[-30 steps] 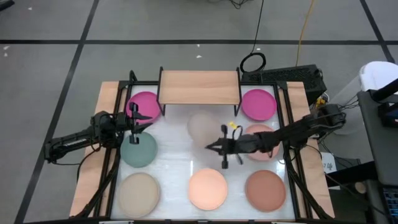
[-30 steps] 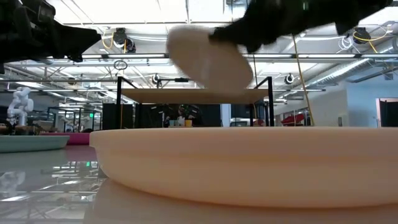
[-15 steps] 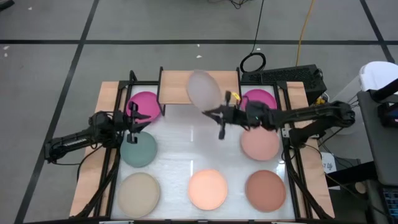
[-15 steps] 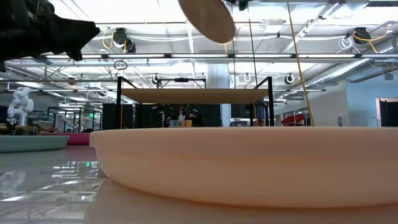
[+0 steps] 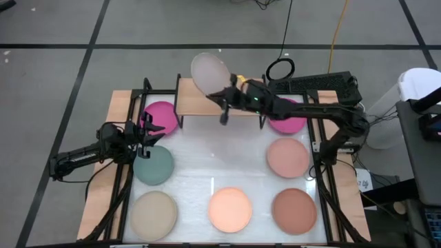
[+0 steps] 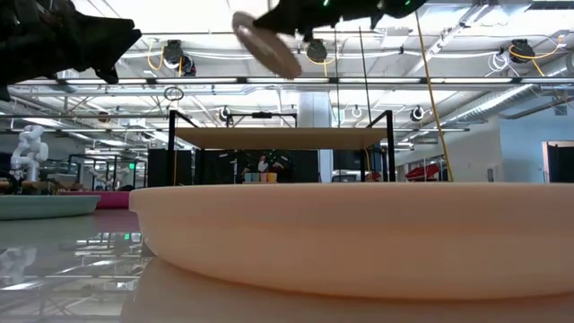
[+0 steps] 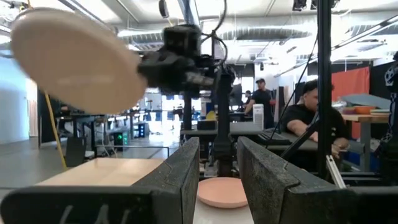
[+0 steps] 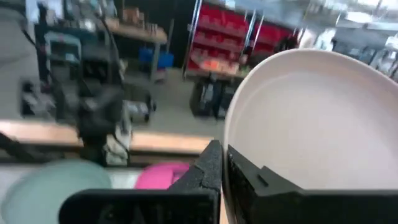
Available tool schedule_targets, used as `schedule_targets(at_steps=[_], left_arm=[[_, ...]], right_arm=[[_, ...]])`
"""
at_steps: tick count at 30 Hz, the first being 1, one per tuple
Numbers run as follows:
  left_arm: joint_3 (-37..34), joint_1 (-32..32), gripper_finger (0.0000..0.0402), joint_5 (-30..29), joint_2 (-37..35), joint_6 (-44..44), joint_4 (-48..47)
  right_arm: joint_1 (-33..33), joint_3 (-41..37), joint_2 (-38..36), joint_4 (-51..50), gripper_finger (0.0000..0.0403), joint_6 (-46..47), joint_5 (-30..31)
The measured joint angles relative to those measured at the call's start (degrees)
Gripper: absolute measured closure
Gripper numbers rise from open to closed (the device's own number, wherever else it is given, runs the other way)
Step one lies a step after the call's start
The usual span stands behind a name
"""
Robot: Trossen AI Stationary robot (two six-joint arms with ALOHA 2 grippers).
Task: Place and stack plates onto a shelf
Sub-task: Put the gray plate on the shelf
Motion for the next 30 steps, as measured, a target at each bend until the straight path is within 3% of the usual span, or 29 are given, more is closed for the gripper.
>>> schedule_targets(at_steps=[4,15,30], left_arm=[[0.0,0.0,0.0287,0.0,0.0,0.1,0.0],[0.0,0.0,0.0287,0.0,0.0,0.4,-0.3],[0.0,0.0,0.0287,0.0,0.0,0.5,-2.7]], right_arm=[[-2.7,4.1,5.9,-3.2,0.0403,-1.2,-3.8],[-4.1,6.2,17.3,-0.4,0.0403,-3.5,-3.8],[-3.6,6.2,20.0,-0.6,0.0389,-3.1,-3.8]])
